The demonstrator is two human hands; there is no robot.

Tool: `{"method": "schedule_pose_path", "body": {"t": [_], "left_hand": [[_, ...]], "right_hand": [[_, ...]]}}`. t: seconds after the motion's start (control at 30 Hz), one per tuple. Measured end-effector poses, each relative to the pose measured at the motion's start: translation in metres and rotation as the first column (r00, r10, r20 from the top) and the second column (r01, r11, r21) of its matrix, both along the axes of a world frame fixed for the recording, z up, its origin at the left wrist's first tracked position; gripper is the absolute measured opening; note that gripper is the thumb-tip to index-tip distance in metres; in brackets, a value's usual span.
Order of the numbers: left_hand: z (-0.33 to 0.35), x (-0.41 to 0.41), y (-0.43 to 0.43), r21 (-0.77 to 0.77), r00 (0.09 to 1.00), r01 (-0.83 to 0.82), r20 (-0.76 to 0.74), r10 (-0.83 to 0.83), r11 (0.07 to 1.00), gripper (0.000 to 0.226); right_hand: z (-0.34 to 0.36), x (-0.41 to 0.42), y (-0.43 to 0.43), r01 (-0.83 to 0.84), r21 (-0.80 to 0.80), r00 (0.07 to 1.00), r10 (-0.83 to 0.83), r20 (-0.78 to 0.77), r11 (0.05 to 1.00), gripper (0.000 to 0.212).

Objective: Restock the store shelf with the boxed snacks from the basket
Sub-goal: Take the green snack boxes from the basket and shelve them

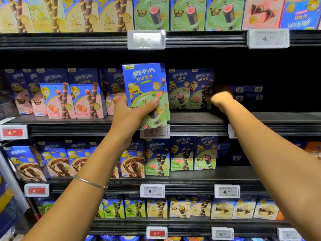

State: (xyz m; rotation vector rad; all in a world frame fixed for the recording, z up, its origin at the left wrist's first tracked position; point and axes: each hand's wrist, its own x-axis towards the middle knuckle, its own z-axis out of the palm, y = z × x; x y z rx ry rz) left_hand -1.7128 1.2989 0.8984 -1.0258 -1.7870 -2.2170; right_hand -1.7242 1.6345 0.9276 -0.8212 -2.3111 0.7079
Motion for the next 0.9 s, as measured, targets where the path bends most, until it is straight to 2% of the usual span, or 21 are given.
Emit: {"method": "schedule_pose_path", "body": {"t": [0.07,0.13,0.23,0.3,0.33,0.4,0.47,0.5,0.57,0.63,0.73,0.83,0.9], "left_hand": [[0.000,0.001,0.000,-0.008,1.000,-0.005,-0.005,0.005,1.000,0.019],[0.000,0.000,-0.001,-0.024,1.000,0.000,-0.012,-0.001,1.000,0.016],[0.001,-0.003,-0.003,-0.020,1.000,0.019,0.012,-0.019,1.000,0.012],[0.003,-0.003,-0.002,-0.012,0.999,0.029,0.025,-0.029,0.999,0.012],[0.004,-0.004,-0.001,-0.014,0.999,0.040,0.022,-0.040,0.999,0.008],[0.006,-0.002,0.004,-0.027,0.997,0.078,0.008,-0.078,0.997,0.006],[0.007,0.001,0.010,-0.025,0.993,0.119,0.017,-0.118,0.993,0.018],[0.008,0.002,0.013,-0.012,0.991,0.127,0.032,-0.126,0.992,0.024],[0.007,0.001,0.014,0.016,0.994,0.096,0.054,-0.096,0.995,0.026],[0.005,-0.004,0.009,0.042,0.998,0.008,0.067,-0.011,0.999,0.019],[0.004,-0.016,-0.006,0.071,0.983,-0.114,0.152,0.102,0.991,0.028],[0.004,-0.022,-0.019,0.049,0.982,-0.099,0.165,0.090,0.994,0.031],[0.004,-0.023,-0.025,0.020,0.984,-0.128,0.123,0.125,0.992,0.023]], "right_hand": [[0.001,0.003,-0.003,-0.006,-0.076,0.998,0.002,-0.056,0.997,0.031],[0.007,0.010,-0.013,-0.026,-0.183,0.977,-0.014,-0.214,0.983,0.024],[0.012,0.025,-0.043,-0.026,-0.156,0.881,-0.051,-0.470,0.987,0.014],[0.011,0.036,-0.073,-0.227,-0.129,0.804,0.111,-0.584,0.965,0.017],[0.010,0.042,-0.091,-0.377,-0.126,0.774,0.237,-0.588,0.917,0.022],[0.010,0.053,-0.123,-0.644,-0.217,0.709,0.466,-0.529,0.734,0.037],[0.007,0.056,-0.140,-0.758,-0.299,0.635,0.551,-0.541,0.580,0.037],[0.006,0.056,-0.143,-0.766,-0.290,0.623,0.552,-0.554,0.573,0.032],[0.005,0.056,-0.143,-0.739,-0.267,0.636,0.511,-0.579,0.618,0.026],[0.006,0.053,-0.134,-0.679,-0.284,0.669,0.411,-0.620,0.677,0.028],[0.009,0.043,-0.110,-0.547,-0.308,0.719,0.247,-0.650,0.778,0.027],[0.003,0.029,-0.100,-0.446,-0.260,0.781,0.231,-0.580,0.857,0.028],[-0.003,0.020,-0.101,-0.386,-0.206,0.811,0.225,-0.540,0.899,0.029]]}}
